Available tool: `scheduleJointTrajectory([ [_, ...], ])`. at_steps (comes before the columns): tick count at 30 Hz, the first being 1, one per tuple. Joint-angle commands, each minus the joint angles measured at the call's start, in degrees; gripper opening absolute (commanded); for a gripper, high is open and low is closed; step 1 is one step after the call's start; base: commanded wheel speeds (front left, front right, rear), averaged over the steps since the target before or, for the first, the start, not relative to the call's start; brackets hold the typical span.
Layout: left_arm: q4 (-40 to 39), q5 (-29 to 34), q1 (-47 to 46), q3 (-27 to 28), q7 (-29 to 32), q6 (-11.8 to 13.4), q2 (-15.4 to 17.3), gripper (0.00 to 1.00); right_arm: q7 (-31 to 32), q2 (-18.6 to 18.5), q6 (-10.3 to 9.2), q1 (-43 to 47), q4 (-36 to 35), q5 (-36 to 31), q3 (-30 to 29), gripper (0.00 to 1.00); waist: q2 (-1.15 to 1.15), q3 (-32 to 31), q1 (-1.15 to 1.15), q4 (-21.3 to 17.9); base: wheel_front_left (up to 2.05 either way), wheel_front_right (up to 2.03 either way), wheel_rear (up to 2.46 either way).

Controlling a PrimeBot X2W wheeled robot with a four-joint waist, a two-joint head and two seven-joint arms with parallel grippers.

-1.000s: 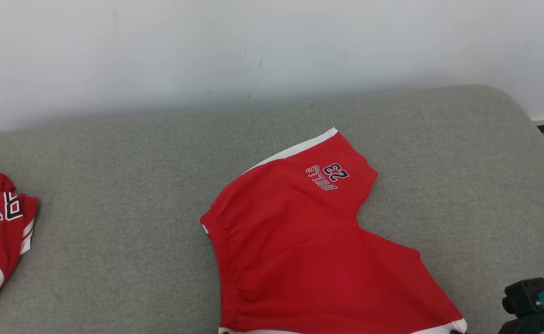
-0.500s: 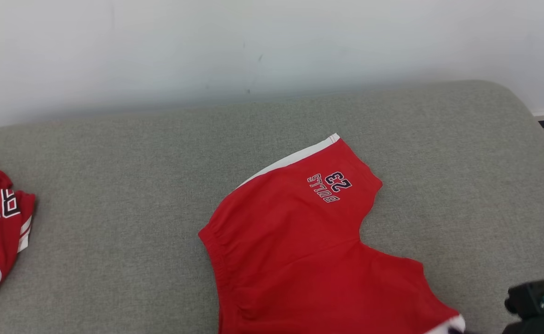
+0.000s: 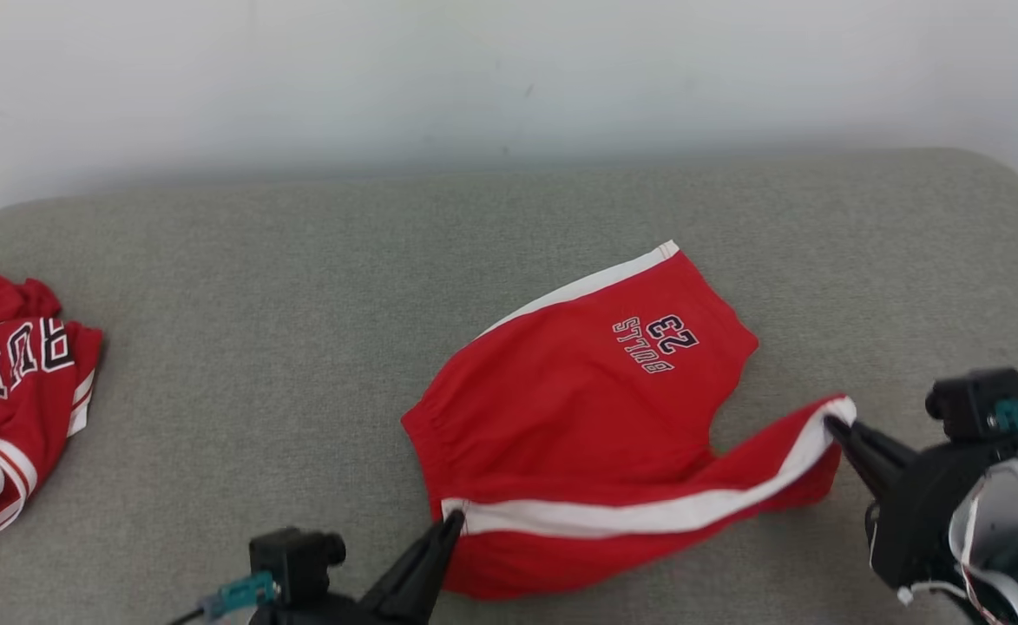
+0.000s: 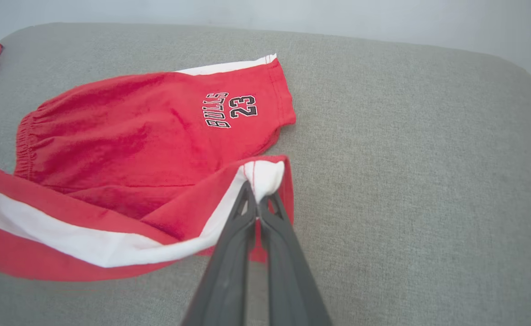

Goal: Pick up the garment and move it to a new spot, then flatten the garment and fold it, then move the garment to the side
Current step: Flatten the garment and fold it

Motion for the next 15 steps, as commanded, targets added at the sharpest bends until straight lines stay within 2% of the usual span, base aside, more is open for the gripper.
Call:
scheduleJointTrajectory([
  [1, 0.43, -0.11, -1.44, 0.41, -0.06, 0.35, -0.52, 0.00, -0.61, -0.75, -0.14, -1.72, 1.07, -0.15, 0.69, 0.00, -0.01, 0.87, -0.01, 0.86, 0.00, 0.00, 0.00],
  [4, 2.21, -0.05, -4.78, 1.11, -0.02, 0.91, -2.22, 0.00, -3.33, -1.83, -0.14, -6.73, 5.11, -0.99, 2.75, 0.00, -0.01, 2.03, -0.01, 2.08, 0.00, 0.00, 0.00],
  [8, 5.49, 1.01, -9.25, 1.69, 0.07, 2.87, -4.47, 0.00, -7.49, -2.87, -0.15, -13.43, 10.10, -2.66, 4.61, 0.00, -0.01, 3.97, -0.01, 3.56, 0.00, 0.00, 0.00],
  [15, 11.81, 2.48, -15.85, 3.43, -3.20, 5.88, -8.91, 0.00, -13.66, -1.46, -0.14, -23.96, 20.36, -5.13, 7.21, 0.00, -0.01, 7.83, -0.01, 5.87, 0.00, 0.00, 0.00],
])
